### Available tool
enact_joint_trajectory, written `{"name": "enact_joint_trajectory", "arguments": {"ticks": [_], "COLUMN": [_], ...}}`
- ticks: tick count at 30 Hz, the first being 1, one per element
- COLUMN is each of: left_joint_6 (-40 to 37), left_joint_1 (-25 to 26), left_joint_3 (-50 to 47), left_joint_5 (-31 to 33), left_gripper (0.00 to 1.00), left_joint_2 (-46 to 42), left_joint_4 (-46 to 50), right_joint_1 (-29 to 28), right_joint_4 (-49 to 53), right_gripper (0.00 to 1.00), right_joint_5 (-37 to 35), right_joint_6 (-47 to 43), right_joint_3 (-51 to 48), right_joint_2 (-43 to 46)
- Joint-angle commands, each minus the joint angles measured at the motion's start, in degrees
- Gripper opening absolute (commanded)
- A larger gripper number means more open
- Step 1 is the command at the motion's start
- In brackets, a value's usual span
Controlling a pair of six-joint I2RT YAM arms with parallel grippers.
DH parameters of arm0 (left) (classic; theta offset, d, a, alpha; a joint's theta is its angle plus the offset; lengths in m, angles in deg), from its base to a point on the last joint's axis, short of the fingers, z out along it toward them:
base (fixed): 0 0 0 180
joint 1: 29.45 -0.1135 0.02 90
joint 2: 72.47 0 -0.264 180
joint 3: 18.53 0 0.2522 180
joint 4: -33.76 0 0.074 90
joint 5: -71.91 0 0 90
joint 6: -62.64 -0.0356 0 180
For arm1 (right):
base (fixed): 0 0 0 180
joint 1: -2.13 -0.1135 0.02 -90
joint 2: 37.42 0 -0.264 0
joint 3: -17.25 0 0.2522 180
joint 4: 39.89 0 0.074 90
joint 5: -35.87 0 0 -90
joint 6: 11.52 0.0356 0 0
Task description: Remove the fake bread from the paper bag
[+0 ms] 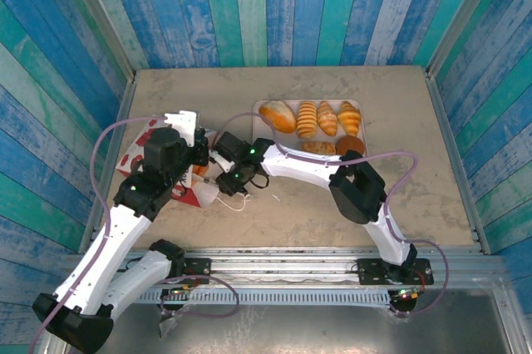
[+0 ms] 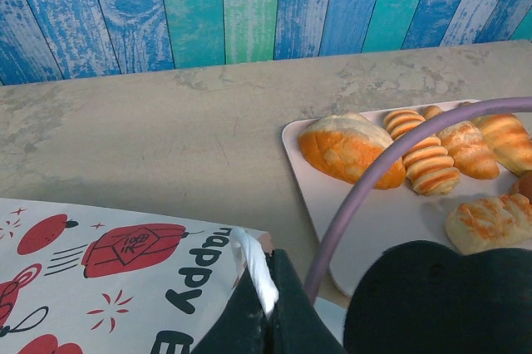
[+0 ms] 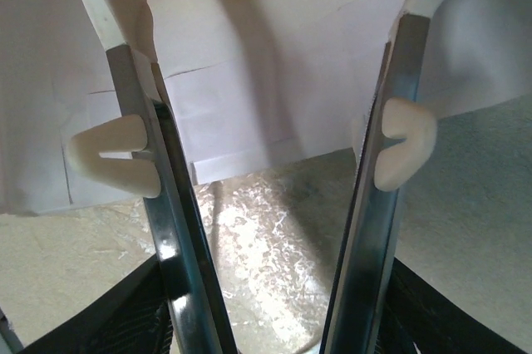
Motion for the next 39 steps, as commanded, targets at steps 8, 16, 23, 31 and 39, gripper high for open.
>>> {"name": "enact_joint_trajectory", "arguments": {"ticks": [8, 16, 23, 31, 39], "left_joint_6": [-0.3, -0.4, -1.0, -1.0, -1.0], "left_joint_1": [0.1, 0.1, 0.1, 0.1, 0.1], "left_joint_3": [0.3, 0.1, 0.2, 0.2, 0.5], "left_joint_5": [1.6, 2.7, 2.9, 2.6, 2.5], "left_gripper": [0.0, 0.0, 0.0, 0.0, 0.0], "left_joint_2": [-1.1, -1.8, -2.0, -1.7, -1.9], "left_joint_4": [-0.8, -0.2, 1.0, 0.9, 0.7], "right_joint_1": [0.2, 1.9, 4.2, 5.2, 5.8], "right_joint_4": [2.3, 2.3, 2.7, 3.1, 3.2], "right_gripper": [0.41, 0.36, 0.36, 0.35, 0.31], "right_joint_5": [2.4, 4.4, 10.1, 12.7, 13.1], "right_joint_6": [-1.4, -3.8, -8.7, -12.0, -14.1], "right_joint_3": [2.2, -0.3, -3.9, -5.4, -6.1], "right_joint_2": [2.0, 7.4, 11.8, 14.3, 16.0]}}
